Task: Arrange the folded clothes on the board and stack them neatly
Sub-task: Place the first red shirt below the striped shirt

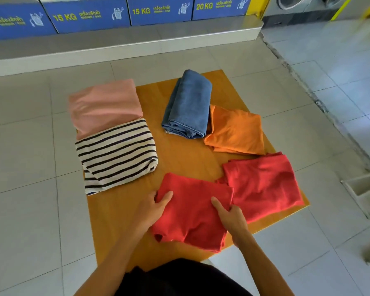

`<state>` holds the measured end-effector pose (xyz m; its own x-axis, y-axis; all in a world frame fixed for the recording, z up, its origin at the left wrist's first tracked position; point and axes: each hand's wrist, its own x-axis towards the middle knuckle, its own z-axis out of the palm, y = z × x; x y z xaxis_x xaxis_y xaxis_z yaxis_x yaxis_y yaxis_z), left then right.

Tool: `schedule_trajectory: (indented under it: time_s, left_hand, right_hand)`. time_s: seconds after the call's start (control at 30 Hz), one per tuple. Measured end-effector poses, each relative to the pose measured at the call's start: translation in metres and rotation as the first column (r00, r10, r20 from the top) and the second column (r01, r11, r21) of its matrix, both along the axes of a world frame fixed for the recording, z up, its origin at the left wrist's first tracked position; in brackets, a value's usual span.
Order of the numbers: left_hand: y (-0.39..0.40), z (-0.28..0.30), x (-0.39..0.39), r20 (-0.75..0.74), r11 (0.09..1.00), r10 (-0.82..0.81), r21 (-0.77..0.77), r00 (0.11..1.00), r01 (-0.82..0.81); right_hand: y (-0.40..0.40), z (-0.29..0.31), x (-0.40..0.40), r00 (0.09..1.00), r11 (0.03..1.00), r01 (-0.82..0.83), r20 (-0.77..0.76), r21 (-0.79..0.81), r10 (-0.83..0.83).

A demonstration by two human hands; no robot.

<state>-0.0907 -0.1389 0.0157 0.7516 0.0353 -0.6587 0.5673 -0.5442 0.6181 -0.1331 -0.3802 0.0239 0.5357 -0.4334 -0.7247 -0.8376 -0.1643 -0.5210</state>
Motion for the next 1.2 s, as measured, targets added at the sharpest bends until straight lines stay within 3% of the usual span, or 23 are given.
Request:
schedule_trajectory:
  time_s: [0.1, 0.2, 0.37, 0.53, 0.73, 0.97, 1.2]
  left_hand:
    - [0.017, 0.008, -0.022, -0.106, 0.958, 0.238, -0.140, 0.965, -0.251]
    - [0.033, 0.010, -0.038, -0.171, 0.870, 0.432, -0.180, 0.885, -0.459]
    - [0.079, 0.017, -0.056, -0.019, 0.745, 0.651, -0.173, 0.759, -0.644]
    - [0.112, 0.001, -0.063, 0.086, 0.775, 0.629, 0.010, 0.772, -0.632]
    - [0.132, -0.007, -0.049, 0.183, 0.812, 0.510, 0.222, 0.841, -0.540]
    - [0.132, -0.015, -0.048, 0.226, 0.791, 0.495, 0.282, 0.839, -0.543]
    - [0.124, -0.009, -0.043, 0.221, 0.785, 0.521, 0.255, 0.825, -0.564]
  right_hand:
    - [0.025, -0.005, 0.012, 0.995, 0.972, -0.096, 0.021, 0.214, 0.094]
    - [0.059, -0.001, 0.033, 0.977, 0.941, -0.206, 0.013, 0.269, 0.211]
    - [0.110, 0.014, 0.074, 0.938, 0.873, -0.342, 0.063, 0.348, 0.342]
    - [0.155, 0.002, 0.094, 0.847, 0.828, -0.532, 0.117, 0.179, 0.519]
    - [0.172, -0.017, 0.100, 0.836, 0.835, -0.545, 0.113, 0.070, 0.537]
    - [0.166, -0.012, 0.093, 0.827, 0.838, -0.508, 0.162, -0.197, 0.539]
    - [0.164, 0.000, 0.111, 0.783, 0.813, -0.557, 0.218, -0.173, 0.583]
